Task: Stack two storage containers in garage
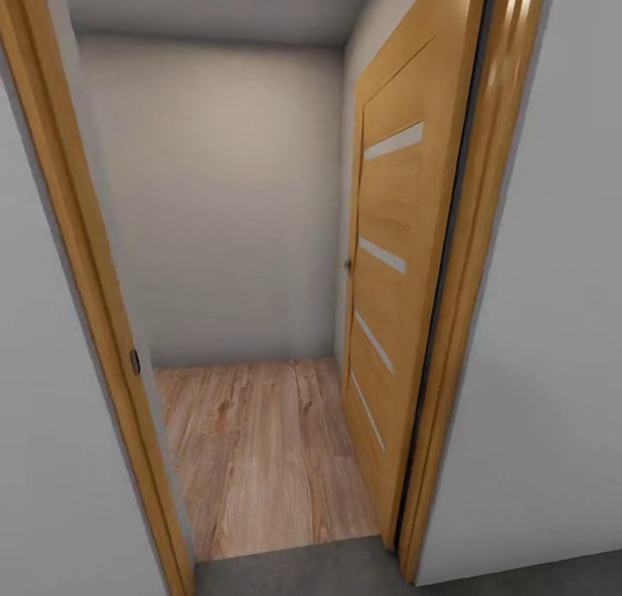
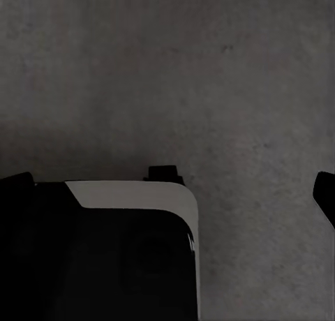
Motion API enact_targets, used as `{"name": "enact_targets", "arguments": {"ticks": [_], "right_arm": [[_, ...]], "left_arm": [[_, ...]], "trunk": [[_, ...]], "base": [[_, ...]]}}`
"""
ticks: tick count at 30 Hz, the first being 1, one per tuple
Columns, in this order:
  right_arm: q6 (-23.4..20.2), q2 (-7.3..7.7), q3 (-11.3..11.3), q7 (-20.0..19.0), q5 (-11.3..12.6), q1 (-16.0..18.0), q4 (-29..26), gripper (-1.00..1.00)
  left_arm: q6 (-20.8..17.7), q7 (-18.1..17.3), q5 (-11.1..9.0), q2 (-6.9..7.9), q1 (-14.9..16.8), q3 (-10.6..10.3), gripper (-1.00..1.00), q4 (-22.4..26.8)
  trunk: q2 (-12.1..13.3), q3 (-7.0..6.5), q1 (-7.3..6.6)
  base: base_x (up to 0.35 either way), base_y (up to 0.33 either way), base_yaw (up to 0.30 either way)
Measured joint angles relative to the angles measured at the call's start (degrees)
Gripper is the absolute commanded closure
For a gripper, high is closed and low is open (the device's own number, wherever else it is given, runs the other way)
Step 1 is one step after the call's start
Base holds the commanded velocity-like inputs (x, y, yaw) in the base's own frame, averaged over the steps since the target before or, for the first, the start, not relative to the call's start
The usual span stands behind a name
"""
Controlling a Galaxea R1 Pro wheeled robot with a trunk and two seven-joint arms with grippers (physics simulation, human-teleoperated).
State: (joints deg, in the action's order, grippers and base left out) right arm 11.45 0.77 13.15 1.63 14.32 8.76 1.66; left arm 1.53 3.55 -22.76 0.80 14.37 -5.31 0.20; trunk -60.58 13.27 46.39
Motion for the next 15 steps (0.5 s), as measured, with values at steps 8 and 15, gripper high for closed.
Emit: {"name": "enact_targets", "arguments": {"ticks": [8,15], "right_arm": [[0.1,0.02,0.1,0.0,-0.1,0.0,0.0,-1.00],[0.3,0.36,0.1,0.0,-0.1,0.0,0.0,-1.00]], "left_arm": [[0.0,0.0,0.0,0.00,0.0,0.0,-1.00,0.0],[0.0,0.0,0.0,0.00,0.0,0.0,-1.00,0.0]], "trunk": [[0.0,0.00,0.00],[0.0,0.00,0.00]], "base": [[0.321,0.000,0.256],[0.321,0.000,0.122]]}}
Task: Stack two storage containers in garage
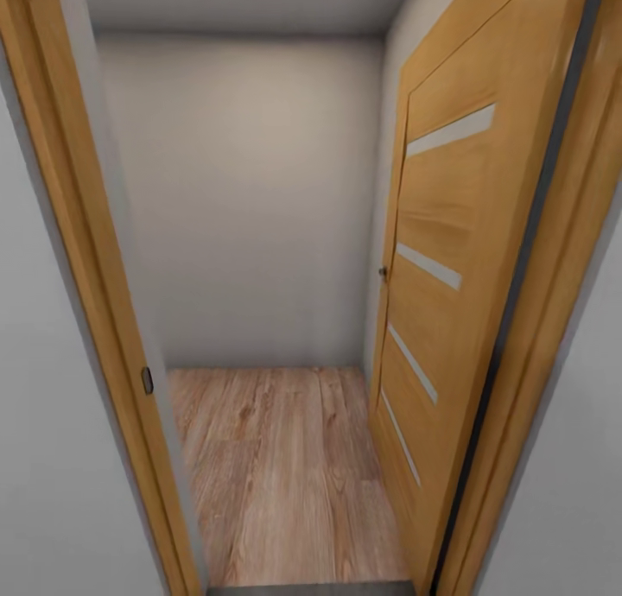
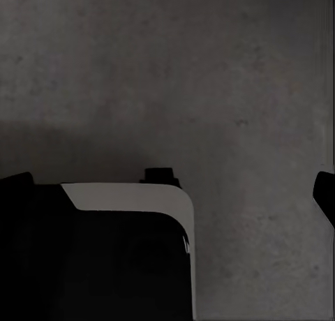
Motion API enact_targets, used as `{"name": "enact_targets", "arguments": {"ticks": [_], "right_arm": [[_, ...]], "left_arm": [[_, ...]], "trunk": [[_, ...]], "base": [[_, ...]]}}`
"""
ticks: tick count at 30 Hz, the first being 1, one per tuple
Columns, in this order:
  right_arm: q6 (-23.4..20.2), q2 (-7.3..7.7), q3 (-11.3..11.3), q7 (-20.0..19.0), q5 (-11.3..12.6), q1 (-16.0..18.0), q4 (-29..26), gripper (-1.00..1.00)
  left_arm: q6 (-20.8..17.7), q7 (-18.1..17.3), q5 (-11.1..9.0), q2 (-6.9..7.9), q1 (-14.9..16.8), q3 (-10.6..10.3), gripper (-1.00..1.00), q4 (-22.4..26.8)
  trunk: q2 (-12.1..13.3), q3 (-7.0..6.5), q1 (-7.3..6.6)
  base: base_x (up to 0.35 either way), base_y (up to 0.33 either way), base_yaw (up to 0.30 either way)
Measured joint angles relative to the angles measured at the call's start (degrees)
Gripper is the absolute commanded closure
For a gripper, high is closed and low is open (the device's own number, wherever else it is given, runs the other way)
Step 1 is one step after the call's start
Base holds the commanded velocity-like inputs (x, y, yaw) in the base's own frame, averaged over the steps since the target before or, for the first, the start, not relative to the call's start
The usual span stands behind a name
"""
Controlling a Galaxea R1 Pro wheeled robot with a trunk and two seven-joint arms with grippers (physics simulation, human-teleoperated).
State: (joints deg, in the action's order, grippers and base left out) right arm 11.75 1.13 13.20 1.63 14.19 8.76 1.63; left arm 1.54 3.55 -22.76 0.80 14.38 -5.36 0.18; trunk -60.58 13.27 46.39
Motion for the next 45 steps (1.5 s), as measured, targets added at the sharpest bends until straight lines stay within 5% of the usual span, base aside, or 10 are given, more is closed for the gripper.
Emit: {"name": "enact_targets", "arguments": {"ticks": [45], "right_arm": [[-0.1,0.12,0.1,-0.1,-0.1,0.0,0.0,-1.00]], "left_arm": [[-0.1,0.0,-0.1,0.18,0.0,0.0,-1.00,0.0]], "trunk": [[0.0,0.00,0.00]], "base": [[0.317,-0.026,0.000]]}}
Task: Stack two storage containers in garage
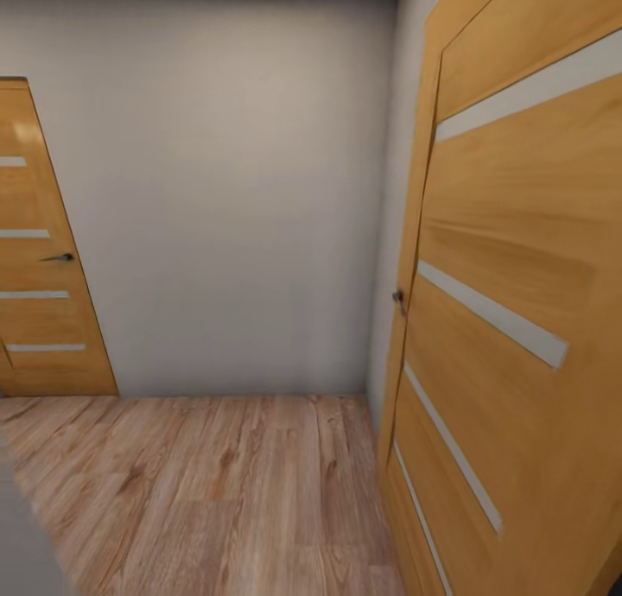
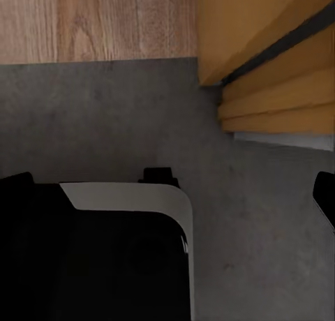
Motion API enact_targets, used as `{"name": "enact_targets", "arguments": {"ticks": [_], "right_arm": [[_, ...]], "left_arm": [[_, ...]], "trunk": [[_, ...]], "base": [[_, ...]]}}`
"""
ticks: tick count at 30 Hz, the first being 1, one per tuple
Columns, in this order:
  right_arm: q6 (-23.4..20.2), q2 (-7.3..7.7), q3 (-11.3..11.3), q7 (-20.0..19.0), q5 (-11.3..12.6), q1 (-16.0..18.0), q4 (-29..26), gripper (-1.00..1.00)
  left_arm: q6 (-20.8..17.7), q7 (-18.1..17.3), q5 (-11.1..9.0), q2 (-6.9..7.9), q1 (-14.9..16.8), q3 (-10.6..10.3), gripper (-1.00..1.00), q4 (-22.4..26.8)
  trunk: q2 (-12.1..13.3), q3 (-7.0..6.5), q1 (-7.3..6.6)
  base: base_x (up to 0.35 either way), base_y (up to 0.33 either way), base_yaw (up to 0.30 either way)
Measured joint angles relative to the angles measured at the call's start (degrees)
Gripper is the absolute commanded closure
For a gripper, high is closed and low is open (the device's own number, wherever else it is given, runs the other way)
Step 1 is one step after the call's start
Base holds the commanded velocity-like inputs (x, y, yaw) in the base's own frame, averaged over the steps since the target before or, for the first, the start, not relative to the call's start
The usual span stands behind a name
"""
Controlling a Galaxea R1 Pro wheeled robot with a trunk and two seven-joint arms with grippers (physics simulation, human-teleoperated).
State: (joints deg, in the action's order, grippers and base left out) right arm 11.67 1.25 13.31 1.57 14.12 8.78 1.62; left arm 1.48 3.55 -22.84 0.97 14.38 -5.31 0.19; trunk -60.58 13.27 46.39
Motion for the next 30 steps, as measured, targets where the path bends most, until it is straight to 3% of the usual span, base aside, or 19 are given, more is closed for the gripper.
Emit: {"name": "enact_targets", "arguments": {"ticks": [8,15,30], "right_arm": [[0.0,-0.04,0.1,0.0,-0.1,0.0,0.0,-1.00],[-0.1,-0.31,0.0,0.0,0.0,0.0,0.0,-1.00],[0.0,-0.08,0.1,0.1,0.0,0.0,0.0,-1.00]], "left_arm": [[0.1,0.0,0.0,0.00,0.0,0.0,-1.00,0.0],[0.3,0.0,-0.1,0.00,0.0,0.0,-1.00,0.0],[0.3,0.0,-0.2,0.00,0.0,0.0,-1.00,0.0]], "trunk": [[0.0,0.00,0.01],[0.0,0.00,0.03],[0.0,0.00,0.03]], "base": [[0.301,0.000,0.000],[0.053,0.000,0.012],[0.002,0.000,0.202]]}}
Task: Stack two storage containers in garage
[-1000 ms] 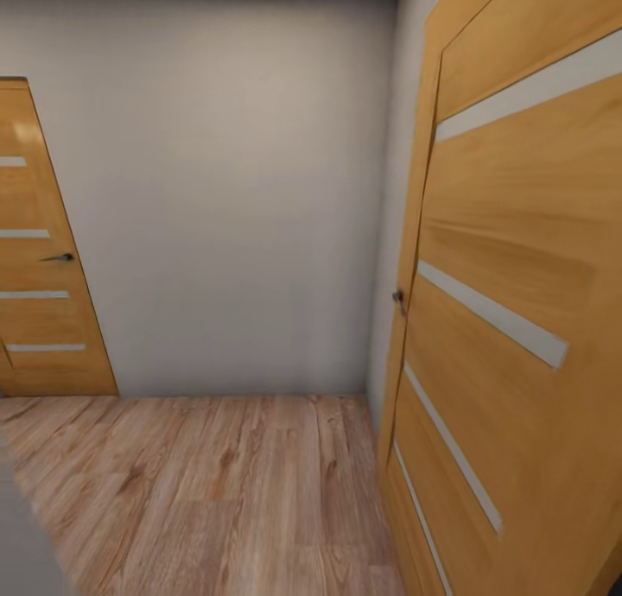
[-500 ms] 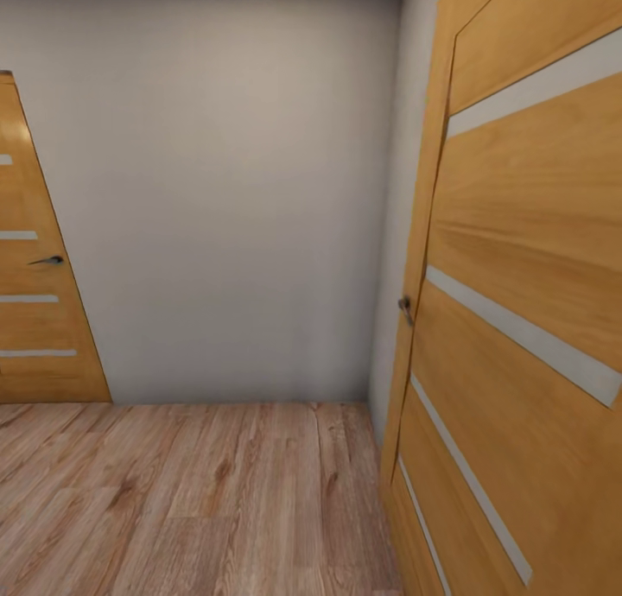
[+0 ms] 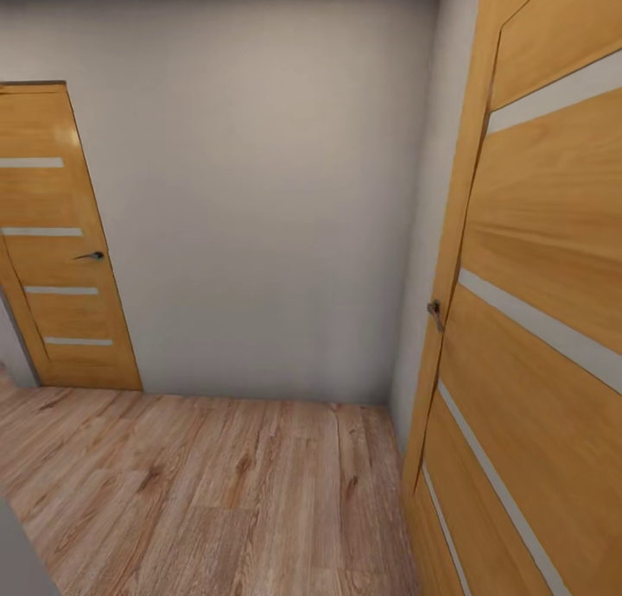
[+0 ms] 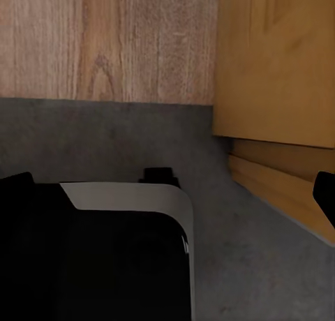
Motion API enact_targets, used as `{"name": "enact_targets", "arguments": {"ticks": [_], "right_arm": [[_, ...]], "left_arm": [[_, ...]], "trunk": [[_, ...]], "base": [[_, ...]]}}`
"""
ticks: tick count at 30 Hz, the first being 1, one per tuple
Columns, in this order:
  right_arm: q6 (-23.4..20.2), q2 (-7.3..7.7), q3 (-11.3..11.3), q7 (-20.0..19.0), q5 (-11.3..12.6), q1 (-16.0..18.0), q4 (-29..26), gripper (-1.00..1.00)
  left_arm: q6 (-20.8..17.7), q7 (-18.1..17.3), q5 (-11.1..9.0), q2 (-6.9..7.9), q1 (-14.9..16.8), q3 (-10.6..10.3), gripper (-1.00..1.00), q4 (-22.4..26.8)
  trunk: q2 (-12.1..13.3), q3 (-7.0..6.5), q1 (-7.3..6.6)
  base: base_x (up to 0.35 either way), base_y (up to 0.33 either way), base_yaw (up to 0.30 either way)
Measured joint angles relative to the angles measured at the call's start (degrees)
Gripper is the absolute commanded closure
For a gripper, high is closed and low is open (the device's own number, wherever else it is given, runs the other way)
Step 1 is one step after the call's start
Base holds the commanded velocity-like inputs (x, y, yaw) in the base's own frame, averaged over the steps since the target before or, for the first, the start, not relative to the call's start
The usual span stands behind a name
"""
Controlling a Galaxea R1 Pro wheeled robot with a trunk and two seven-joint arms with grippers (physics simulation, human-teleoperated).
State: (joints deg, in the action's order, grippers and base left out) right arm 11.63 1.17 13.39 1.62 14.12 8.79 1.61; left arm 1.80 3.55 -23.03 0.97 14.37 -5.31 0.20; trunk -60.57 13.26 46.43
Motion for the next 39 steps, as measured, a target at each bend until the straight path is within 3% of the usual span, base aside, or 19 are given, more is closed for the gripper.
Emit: {"name": "enact_targets", "arguments": {"ticks": [39], "right_arm": [[0.0,0.17,0.1,0.0,-0.1,0.0,0.0,-1.00]], "left_arm": [[0.0,0.0,-0.1,-0.09,0.0,0.0,-1.00,0.0]], "trunk": [[0.0,0.00,0.00]], "base": [[0.000,-0.026,0.027]]}}
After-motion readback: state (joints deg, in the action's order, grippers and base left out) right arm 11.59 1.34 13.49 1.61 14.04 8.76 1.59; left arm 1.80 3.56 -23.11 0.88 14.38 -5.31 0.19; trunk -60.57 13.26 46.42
